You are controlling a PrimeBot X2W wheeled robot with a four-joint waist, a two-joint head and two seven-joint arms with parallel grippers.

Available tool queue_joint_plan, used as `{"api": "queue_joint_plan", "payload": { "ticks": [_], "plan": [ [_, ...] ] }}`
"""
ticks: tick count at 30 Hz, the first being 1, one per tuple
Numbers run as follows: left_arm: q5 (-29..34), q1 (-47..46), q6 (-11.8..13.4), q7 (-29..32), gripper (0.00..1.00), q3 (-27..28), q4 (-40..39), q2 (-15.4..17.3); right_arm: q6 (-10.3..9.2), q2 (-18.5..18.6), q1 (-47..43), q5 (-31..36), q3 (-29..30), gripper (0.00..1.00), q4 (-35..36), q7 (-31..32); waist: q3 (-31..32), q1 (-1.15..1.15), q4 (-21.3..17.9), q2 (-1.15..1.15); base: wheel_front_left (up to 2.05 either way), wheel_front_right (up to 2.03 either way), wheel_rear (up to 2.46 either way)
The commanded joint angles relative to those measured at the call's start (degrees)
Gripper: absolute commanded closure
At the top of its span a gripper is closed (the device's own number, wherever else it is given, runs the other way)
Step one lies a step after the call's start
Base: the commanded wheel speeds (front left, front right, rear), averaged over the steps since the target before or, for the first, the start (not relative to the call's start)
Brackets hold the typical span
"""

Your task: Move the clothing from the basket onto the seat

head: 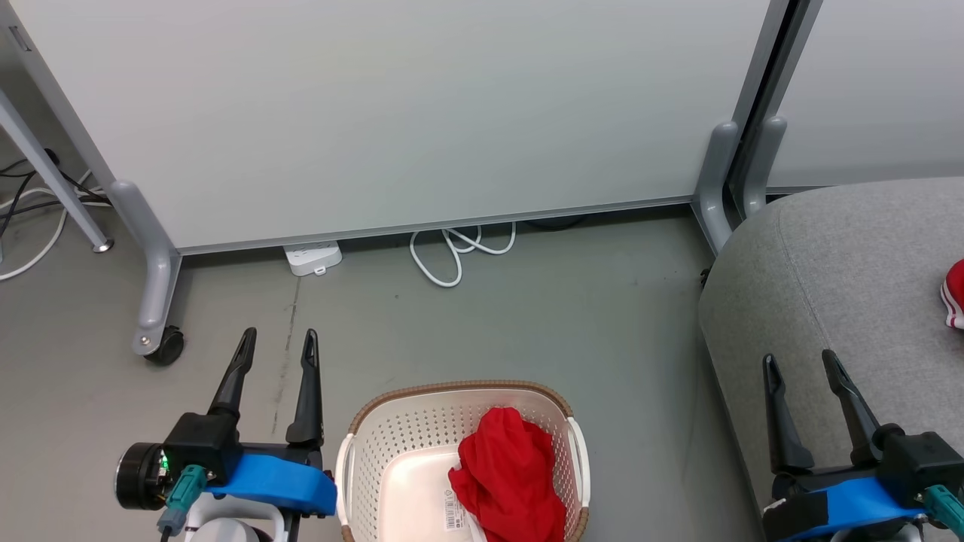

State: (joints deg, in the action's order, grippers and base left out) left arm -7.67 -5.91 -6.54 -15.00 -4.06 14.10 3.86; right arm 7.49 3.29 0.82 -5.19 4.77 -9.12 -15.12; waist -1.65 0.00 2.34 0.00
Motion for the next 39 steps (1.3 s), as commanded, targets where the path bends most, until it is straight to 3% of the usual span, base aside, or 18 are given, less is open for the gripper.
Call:
{"api": "queue_joint_plan", "payload": {
  "ticks": [1, 13, 23, 39],
  "plan": [
    [0.3, 0.1, -0.2, -0.3, 0.0, 0.3, 0.1, 0.0, 0.01, -0.2, -0.7, -0.1, 0.0, 0.0, -0.1, -0.1, -0.1, 0.0, 0.0, 0.0, 0.0, 0.0, 0.0],
    [1.3, -6.9, -1.1, -0.3, 0.0, -5.8, 4.4, 0.2, 0.01, -0.1, 4.2, -0.2, -2.2, 0.0, 0.6, -0.1, -5.0, 0.0, -3.0, 0.0, 0.0, 0.0, 0.0],
    [-1.3, -19.3, -0.9, -0.2, 0.0, -18.6, 14.4, 4.2, 0.01, -0.2, 12.6, -0.5, -4.5, 0.0, 2.7, -0.1, -16.2, 0.0, -8.9, 0.0, 0.0, 0.0, 0.0],
    [-8.4, -34.1, -0.9, -0.2, 0.0, -31.4, 33.7, 8.1, 0.01, -0.4, 21.6, 0.1, -6.2, 0.0, 5.8, -0.1, -33.2, 0.0, -14.7, 0.0, 0.0, 0.0, 0.0]
  ]
}}
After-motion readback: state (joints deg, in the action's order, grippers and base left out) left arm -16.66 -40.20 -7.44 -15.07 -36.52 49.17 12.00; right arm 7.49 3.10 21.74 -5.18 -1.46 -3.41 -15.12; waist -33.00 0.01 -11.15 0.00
